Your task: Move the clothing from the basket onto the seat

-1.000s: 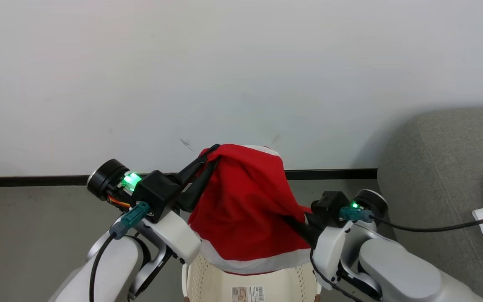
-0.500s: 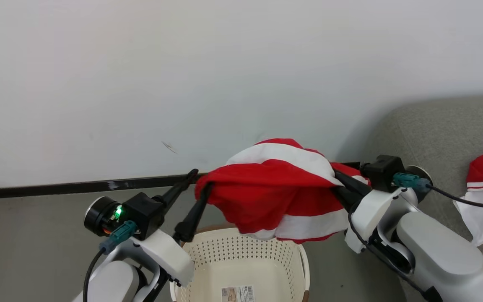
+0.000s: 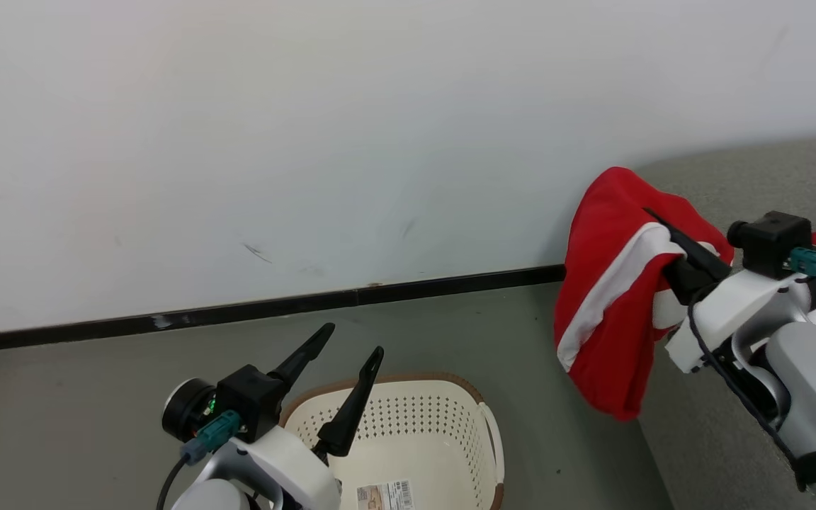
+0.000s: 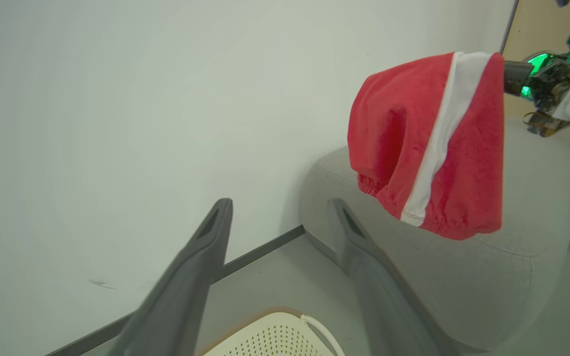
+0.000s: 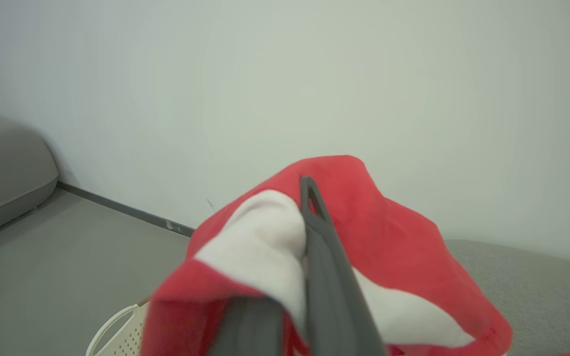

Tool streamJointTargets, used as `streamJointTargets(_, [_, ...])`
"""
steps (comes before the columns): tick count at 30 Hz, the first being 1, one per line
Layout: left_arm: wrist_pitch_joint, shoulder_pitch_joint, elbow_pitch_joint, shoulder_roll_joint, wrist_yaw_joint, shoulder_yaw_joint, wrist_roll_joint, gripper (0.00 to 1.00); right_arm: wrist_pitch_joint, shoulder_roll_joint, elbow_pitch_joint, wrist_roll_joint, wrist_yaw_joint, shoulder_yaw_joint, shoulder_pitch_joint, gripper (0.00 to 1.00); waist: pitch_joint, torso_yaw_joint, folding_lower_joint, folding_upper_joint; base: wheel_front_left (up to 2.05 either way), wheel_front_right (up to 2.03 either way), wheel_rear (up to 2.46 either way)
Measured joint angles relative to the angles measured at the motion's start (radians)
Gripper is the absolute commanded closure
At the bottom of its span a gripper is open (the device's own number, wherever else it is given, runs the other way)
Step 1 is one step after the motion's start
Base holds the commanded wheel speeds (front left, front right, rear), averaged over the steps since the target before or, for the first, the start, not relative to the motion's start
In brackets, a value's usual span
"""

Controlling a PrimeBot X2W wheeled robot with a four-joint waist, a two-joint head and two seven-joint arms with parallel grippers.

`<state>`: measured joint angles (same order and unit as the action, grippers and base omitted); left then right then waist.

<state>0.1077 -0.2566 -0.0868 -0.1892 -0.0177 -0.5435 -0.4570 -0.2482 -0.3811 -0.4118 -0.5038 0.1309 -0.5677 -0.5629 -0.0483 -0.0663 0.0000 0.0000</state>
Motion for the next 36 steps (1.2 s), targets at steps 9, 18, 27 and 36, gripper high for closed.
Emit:
streamJointTargets(9, [0.028,0.023,-0.016,0.02,-0.004,-0.02,0.0,0.0,-0.002,-0.039,0.058,0.022,0.0,0.183,0.129,1.0,0.0,-0.037,0.0,0.0,0.0,0.0,0.0])
streamJointTargets(18, [0.052,0.042,-0.024,0.04,-0.014,-0.049,0.0,0.0,-0.003,-0.039,0.128,0.069,0.0,0.324,0.258,1.0,-0.004,-0.082,0.0,0.0,0.0,0.0,0.0])
streamJointTargets(27, [0.061,0.042,-0.032,0.06,-0.031,-0.076,0.0,0.0,-0.003,-0.02,0.199,0.123,0.0,0.422,0.375,1.0,-0.006,-0.136,0.0,0.0,0.0,0.0,0.0])
streamJointTargets(36, [0.063,0.042,-0.042,0.065,-0.038,-0.085,0.0,0.0,-0.003,0.02,0.269,0.149,0.0,0.461,0.465,1.0,0.0,-0.194,0.0,0.0,0.0,0.0,0.0])
